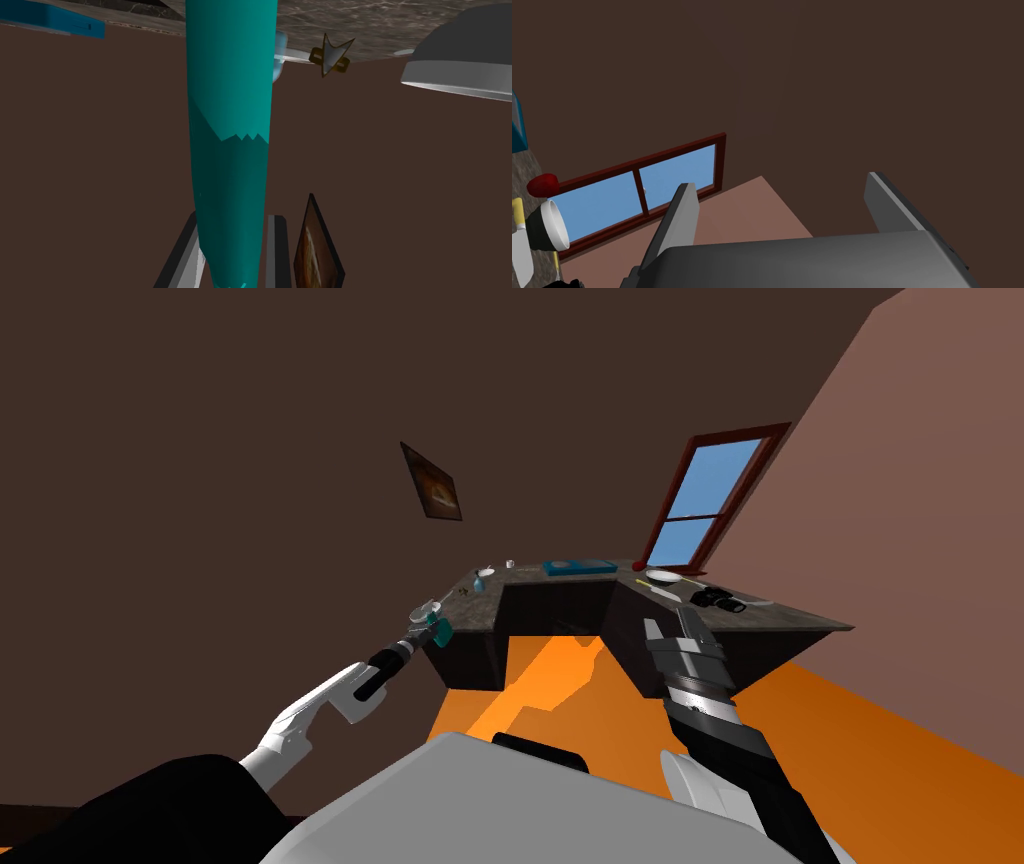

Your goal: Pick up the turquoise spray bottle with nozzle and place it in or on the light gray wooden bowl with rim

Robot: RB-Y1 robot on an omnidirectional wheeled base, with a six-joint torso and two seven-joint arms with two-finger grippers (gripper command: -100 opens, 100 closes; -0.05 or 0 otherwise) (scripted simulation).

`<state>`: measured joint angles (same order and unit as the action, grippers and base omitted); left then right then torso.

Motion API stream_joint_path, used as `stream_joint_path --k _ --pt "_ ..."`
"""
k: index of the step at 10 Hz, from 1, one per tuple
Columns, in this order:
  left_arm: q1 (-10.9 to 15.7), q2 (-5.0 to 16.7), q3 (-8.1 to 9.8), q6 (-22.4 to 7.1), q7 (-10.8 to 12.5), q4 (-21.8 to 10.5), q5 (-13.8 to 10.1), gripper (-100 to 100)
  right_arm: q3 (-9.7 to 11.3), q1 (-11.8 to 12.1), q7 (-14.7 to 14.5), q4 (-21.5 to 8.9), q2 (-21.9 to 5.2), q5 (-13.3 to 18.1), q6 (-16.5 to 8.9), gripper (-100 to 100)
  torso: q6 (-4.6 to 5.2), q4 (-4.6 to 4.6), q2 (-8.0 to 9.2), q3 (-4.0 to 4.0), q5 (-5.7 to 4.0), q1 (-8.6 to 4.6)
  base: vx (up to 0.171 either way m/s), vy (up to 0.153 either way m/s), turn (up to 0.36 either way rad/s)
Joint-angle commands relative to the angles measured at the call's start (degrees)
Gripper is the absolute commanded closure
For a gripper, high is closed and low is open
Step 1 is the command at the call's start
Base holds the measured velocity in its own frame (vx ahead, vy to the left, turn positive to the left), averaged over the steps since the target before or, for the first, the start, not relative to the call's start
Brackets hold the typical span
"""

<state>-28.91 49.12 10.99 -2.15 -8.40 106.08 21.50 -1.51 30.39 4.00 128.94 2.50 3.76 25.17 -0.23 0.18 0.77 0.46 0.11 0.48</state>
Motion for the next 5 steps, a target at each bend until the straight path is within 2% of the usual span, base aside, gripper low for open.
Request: stream_joint_path --k 1,3,4,5 --pt "-1.66 1.52 1.05 -0.28 0.60 1.14 -0.62 100 0.00 0.00 0.00 0.00 0.00 0.00 0.00 0 0.00 0.00 0.00 0.00 0.00 0.00 -0.022 0.188 0.006" --pt "-3.76 2.39 2.52 -0.61 0.52 2.28 -1.04 100 -0.01 0.02 0.00 0.00 -0.01 0.00 0.00 0 0.09 -0.11 -0.60 -0.33 0.05 0.27 0.083 0.199 -0.039" --pt "-4.52 2.57 3.09 -0.70 0.39 2.65 -1.15 100 -0.01 0.02 0.00 0.00 -0.01 0.00 0.00 0 0.13 -0.16 -0.89 -0.50 0.06 0.36 0.134 0.199 -0.078" --pt "-6.07 2.82 4.29 -0.87 0.05 3.36 -1.32 100 -0.01 0.03 0.00 0.00 -0.01 0.00 0.00 0 0.19 -0.21 -1.08 -0.61 0.05 0.31 0.162 0.266 -0.134"
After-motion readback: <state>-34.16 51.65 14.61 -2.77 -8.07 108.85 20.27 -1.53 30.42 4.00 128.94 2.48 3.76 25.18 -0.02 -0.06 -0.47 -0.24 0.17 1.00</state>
